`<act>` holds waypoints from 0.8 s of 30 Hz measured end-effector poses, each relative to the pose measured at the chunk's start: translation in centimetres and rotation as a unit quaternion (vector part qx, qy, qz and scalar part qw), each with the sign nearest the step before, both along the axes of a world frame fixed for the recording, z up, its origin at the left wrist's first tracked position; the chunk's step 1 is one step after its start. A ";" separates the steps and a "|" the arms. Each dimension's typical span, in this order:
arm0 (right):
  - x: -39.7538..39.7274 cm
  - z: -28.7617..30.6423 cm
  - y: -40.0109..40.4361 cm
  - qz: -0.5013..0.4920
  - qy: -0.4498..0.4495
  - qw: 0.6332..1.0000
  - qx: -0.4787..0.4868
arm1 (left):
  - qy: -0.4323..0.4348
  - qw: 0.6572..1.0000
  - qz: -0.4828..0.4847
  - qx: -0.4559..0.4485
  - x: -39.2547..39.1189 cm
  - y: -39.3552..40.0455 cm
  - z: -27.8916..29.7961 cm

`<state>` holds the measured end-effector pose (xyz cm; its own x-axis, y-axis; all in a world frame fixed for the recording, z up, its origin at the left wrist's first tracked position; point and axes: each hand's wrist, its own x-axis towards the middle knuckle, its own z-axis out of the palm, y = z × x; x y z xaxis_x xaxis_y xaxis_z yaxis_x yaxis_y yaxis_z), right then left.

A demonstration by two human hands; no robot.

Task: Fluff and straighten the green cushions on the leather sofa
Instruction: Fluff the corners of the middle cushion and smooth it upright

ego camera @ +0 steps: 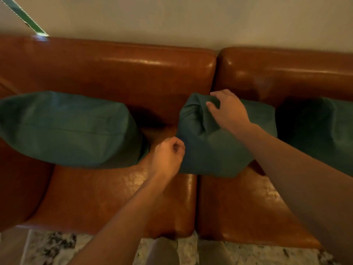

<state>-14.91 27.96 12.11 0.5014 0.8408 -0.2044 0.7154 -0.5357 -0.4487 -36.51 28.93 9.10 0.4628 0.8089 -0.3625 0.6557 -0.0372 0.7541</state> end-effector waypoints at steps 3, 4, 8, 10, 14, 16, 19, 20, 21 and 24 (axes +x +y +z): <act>0.6 -1.7 -0.3 0.015 -0.004 1.000 -0.015 | 0.000 0.999 0.003 0.046 2.3 1.8 -0.6; 0.7 -2.1 -0.4 0.013 -0.007 1.000 -0.006 | -0.005 0.998 0.002 0.068 3.4 2.6 -0.7; 0.9 -2.9 -0.4 0.009 -0.017 0.999 0.031 | -0.016 0.989 -0.023 0.147 7.4 6.1 -1.5; 1.1 -3.3 -0.6 0.009 -0.021 0.999 0.043 | 0.000 0.981 -0.061 0.183 8.8 7.4 -2.2; 1.2 -4.2 -1.3 0.007 -0.018 0.998 0.055 | 0.030 0.961 -0.129 0.244 10.2 8.3 -3.5; 1.2 -4.6 -2.0 0.001 -0.016 0.997 0.075 | 0.023 0.954 -0.133 0.266 10.4 8.3 -4.0; 1.3 -4.9 -2.9 -0.013 -0.008 0.995 0.103 | -0.012 0.954 -0.136 0.266 10.2 8.4 -4.3; 1.3 -5.0 -3.1 -0.017 -0.003 0.994 0.111 | -0.023 0.956 -0.137 0.260 9.9 8.5 -4.2; 1.3 -5.1 -3.3 -0.021 0.002 0.993 0.116 | -0.031 0.958 -0.135 0.251 9.7 8.6 -4.2; 1.3 -5.3 -3.7 -0.027 0.019 0.992 0.124 | -0.066 0.974 -0.102 0.189 8.7 9.2 -4.0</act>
